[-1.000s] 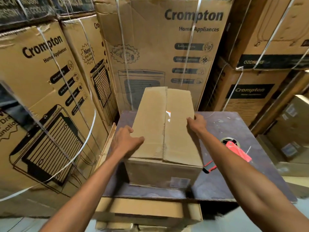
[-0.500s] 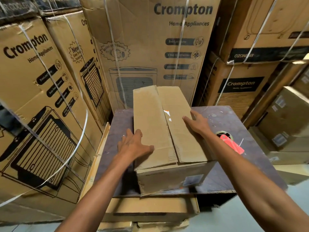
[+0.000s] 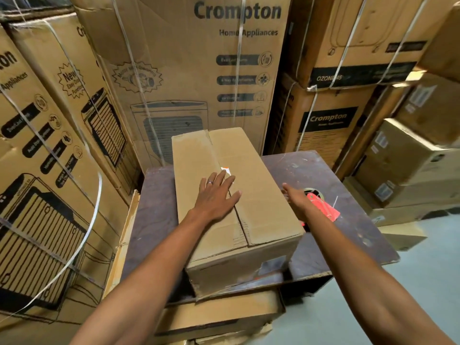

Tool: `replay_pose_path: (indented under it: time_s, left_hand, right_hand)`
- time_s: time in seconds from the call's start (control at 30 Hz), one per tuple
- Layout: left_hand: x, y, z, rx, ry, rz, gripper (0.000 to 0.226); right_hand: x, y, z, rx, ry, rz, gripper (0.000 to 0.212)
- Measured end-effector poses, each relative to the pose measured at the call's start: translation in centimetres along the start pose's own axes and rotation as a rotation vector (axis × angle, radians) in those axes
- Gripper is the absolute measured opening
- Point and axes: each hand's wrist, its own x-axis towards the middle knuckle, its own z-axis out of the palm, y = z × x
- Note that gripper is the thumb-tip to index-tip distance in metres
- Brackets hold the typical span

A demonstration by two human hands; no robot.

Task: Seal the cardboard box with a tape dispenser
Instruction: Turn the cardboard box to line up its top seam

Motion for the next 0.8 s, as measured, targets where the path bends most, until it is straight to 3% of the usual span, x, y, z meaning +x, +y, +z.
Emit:
replay_pose_path:
  time_s: [0.1, 0.17, 0.33, 0.47, 0.8]
  left_hand:
    - [-0.2, -0.7, 0.7, 0.046, 0.025, 0.028, 0.064]
    - [-0.3, -0.9, 0.9, 0.055, 0.046, 0.031, 0.063]
    - [-0.1, -1.0, 1.4, 0.051, 0.081, 0.038, 0.063]
    - [-0.1, -1.3, 1.5, 0.032, 0.089, 0.033, 0.072]
    - [0.1, -1.6, 1.7, 0.022, 0.108, 0.029, 0.066]
  right_hand:
    - [-1.0, 4.9, -1.0, -0.24, 0.341, 0.043, 0.033]
    - [-1.2, 8.2, -1.5, -0.267, 0.436, 0.119, 0.033]
    - [0.4, 12.8, -1.8, -0.21, 0.467, 0.258, 0.064]
    - [0.8, 12.0, -1.3, -0.236, 0.413, 0.238, 0.057]
    - [2.8, 9.3, 0.1, -0.331, 0.427, 0.306, 0.049]
